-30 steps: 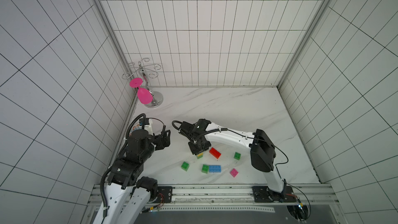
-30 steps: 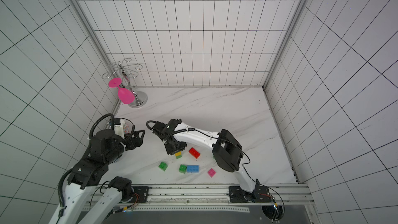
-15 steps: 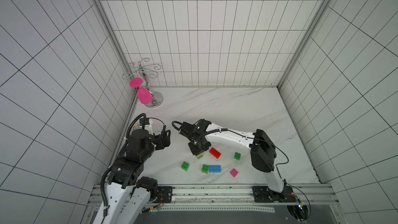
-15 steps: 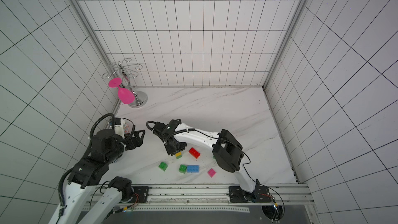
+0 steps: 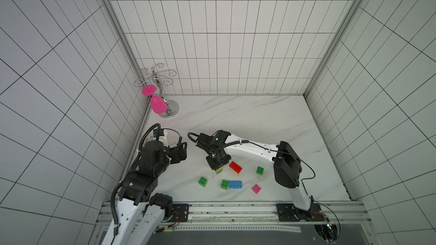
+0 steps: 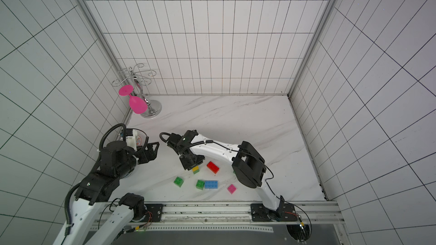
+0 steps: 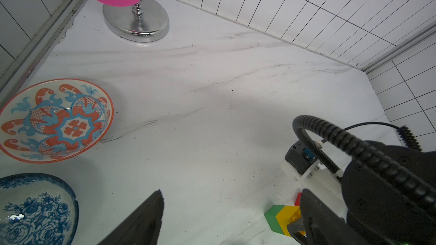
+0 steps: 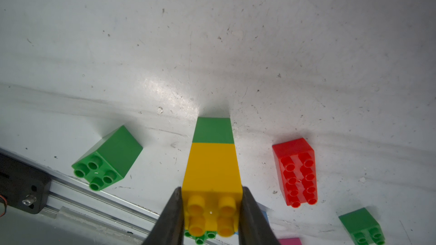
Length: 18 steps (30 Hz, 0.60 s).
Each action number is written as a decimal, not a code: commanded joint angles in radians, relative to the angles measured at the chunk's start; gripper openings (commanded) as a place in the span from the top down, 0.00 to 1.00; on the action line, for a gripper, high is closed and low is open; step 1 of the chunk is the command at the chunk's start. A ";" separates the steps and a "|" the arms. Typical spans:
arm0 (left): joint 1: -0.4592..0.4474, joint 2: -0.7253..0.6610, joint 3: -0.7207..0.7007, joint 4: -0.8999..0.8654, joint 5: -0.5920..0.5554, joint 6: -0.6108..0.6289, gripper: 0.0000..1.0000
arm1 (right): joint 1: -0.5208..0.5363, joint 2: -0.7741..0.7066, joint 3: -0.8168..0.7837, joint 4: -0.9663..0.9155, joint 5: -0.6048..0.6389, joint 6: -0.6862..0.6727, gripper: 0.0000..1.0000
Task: Assemble the letter r with lego
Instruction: Assemble the lego brick with the lego brick.
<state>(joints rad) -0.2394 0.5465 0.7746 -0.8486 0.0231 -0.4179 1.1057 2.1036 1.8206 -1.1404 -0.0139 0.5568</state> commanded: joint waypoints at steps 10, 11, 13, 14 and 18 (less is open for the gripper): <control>-0.002 0.003 0.004 0.016 -0.012 0.008 0.10 | -0.024 -0.072 0.164 -0.157 0.017 -0.011 0.29; -0.002 0.003 0.005 0.016 -0.012 0.008 0.10 | -0.030 -0.092 0.154 -0.147 0.012 -0.011 0.29; -0.001 0.002 0.006 0.016 -0.011 0.008 0.10 | -0.045 -0.156 0.104 -0.112 0.007 -0.033 0.28; -0.002 0.003 0.006 0.017 -0.011 0.009 0.10 | -0.054 -0.185 0.068 -0.088 0.009 -0.051 0.28; -0.002 0.001 0.005 0.016 -0.007 0.010 0.10 | -0.152 -0.309 -0.164 -0.017 0.003 -0.107 0.29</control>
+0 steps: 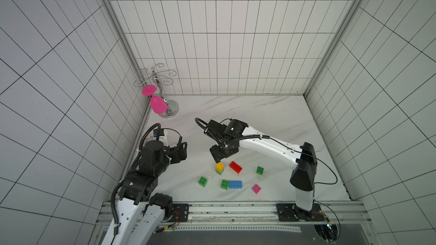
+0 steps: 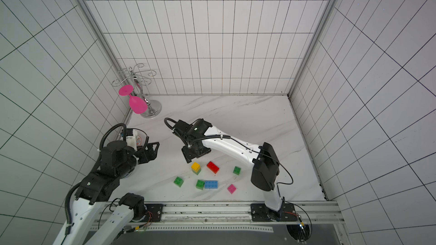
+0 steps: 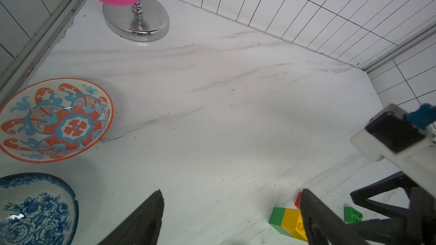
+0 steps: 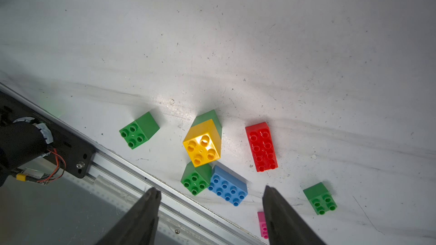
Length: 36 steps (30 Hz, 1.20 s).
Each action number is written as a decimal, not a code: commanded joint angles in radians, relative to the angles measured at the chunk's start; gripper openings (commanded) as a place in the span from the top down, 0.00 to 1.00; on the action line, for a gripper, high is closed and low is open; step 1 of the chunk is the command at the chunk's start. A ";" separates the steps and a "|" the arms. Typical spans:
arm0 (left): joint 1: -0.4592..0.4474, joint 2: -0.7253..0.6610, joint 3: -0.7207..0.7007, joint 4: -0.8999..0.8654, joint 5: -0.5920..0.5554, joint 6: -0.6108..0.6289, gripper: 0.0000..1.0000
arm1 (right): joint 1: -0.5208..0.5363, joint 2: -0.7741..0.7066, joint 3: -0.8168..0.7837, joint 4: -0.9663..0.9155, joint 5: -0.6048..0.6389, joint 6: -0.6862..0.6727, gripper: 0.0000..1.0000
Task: Assemble the letter r with lego
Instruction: Assemble the lego brick with the lego brick, then pick up the lego brick from the center of the board.
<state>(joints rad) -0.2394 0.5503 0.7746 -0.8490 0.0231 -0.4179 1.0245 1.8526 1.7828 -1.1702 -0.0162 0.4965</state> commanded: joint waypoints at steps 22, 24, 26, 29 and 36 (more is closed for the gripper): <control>-0.036 0.080 0.005 0.018 0.046 0.022 0.09 | -0.149 0.031 -0.444 0.250 -0.128 -0.225 0.23; -0.041 0.080 0.004 0.018 0.038 0.021 0.09 | -0.147 0.058 -0.428 0.238 -0.104 -0.228 0.25; -0.044 0.079 0.004 0.017 0.035 0.019 0.09 | -0.147 0.083 -0.414 0.229 -0.088 -0.233 0.27; -0.046 0.082 0.003 0.017 0.030 0.020 0.09 | -0.147 0.109 -0.395 0.221 -0.079 -0.233 0.32; -0.046 0.093 0.004 0.019 0.032 0.025 0.09 | -0.137 0.156 -0.351 0.199 -0.070 -0.222 0.46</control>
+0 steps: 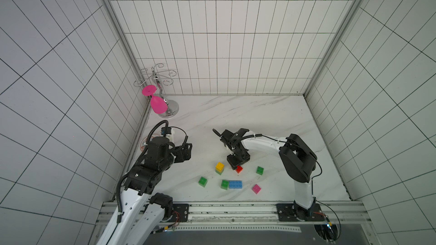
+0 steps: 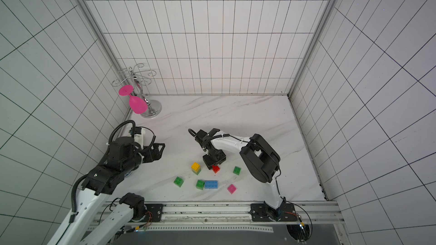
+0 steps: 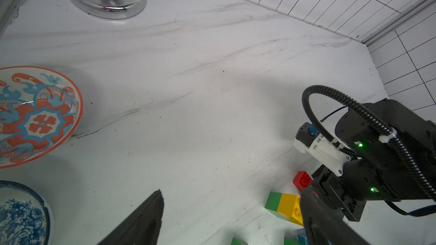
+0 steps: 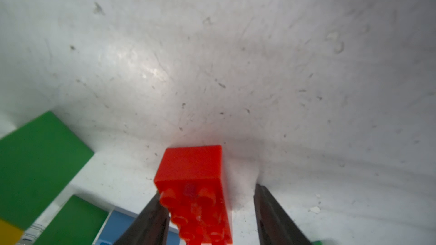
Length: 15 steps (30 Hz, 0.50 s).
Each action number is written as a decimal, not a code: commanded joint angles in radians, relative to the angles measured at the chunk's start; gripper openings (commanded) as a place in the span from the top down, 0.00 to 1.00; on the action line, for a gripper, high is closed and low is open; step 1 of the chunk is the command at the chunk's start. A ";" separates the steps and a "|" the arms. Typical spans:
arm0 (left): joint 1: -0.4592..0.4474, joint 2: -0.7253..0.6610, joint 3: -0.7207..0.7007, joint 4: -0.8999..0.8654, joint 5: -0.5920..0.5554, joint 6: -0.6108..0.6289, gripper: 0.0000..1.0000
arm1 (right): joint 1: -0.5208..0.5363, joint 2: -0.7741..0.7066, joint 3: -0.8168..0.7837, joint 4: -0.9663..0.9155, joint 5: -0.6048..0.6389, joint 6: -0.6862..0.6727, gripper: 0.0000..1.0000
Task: Assemble the letter r with lego
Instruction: Pick up the lego brick from the center of the board.
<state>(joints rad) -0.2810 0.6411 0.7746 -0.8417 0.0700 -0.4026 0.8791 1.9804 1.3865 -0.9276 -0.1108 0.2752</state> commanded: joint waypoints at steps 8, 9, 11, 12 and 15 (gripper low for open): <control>-0.005 0.020 0.005 0.010 0.000 0.016 0.09 | 0.011 0.045 0.081 -0.095 0.051 0.065 1.00; -0.004 0.020 0.004 0.012 0.004 0.016 0.09 | 0.008 0.038 0.089 -0.109 0.064 0.088 1.00; -0.006 0.022 0.007 0.013 0.025 0.018 0.09 | -0.007 0.005 0.103 -0.148 0.108 0.155 1.00; -0.009 0.022 0.009 0.013 0.047 0.018 0.09 | -0.019 -0.033 0.096 -0.157 0.137 0.193 1.00; -0.038 0.024 -0.002 0.045 0.129 0.015 0.09 | -0.086 -0.173 0.028 -0.145 0.164 0.313 1.00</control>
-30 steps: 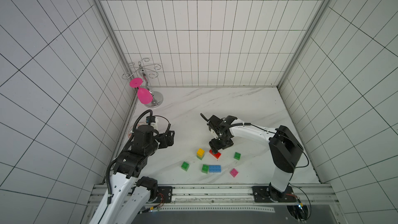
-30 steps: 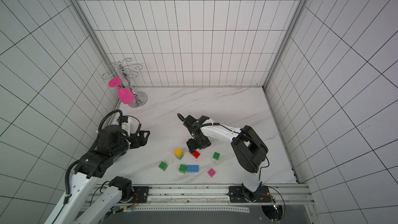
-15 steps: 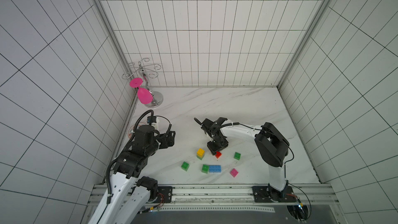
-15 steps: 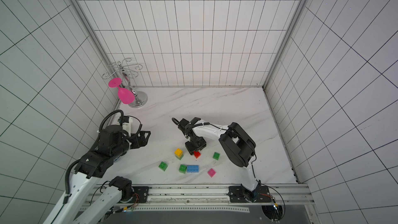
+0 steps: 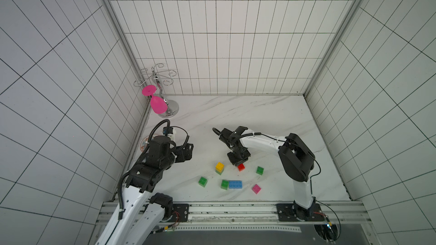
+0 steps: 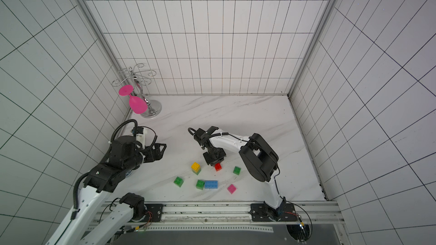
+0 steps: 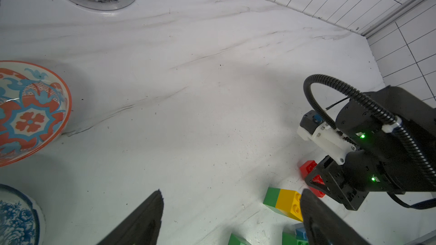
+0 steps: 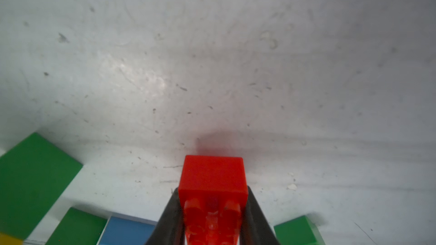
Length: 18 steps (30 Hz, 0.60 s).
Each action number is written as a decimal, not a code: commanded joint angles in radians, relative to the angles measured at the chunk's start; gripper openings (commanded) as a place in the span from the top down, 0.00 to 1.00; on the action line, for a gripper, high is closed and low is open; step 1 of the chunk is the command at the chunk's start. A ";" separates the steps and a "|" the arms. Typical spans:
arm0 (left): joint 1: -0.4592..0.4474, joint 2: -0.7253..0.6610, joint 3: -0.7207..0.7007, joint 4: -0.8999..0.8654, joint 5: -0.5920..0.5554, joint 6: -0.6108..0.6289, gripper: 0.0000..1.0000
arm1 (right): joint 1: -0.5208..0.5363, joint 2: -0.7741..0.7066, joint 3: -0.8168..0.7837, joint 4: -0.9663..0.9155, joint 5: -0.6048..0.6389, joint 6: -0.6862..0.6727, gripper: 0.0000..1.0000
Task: Assemble the letter r with lego
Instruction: Pick up the lego brick from the center of the board, then assemble the lego brick with the lego brick.
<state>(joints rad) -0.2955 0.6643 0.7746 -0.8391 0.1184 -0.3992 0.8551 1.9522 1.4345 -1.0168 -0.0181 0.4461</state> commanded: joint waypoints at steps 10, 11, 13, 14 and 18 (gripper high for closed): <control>-0.498 0.142 -0.024 0.200 0.084 0.127 0.08 | -0.255 -0.375 -0.244 -0.029 0.033 0.345 1.00; -0.529 0.160 -0.024 0.212 0.080 0.131 0.08 | -0.263 -0.389 -0.269 -0.007 0.020 0.360 1.00; -0.564 0.185 -0.031 0.233 0.088 0.132 0.08 | -0.280 -0.409 -0.315 0.038 -0.011 0.379 1.00; -0.568 0.194 -0.036 0.240 0.089 0.129 0.08 | -0.288 -0.415 -0.333 0.056 -0.032 0.385 1.00; -0.570 0.205 -0.052 0.238 0.078 0.121 0.09 | -0.295 -0.418 -0.365 0.066 -0.034 0.388 1.00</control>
<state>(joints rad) -0.8616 0.8715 0.7391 -0.6388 0.2127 -0.2962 0.5690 1.5711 1.0954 -0.9726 -0.0364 0.7876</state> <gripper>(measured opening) 0.915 0.320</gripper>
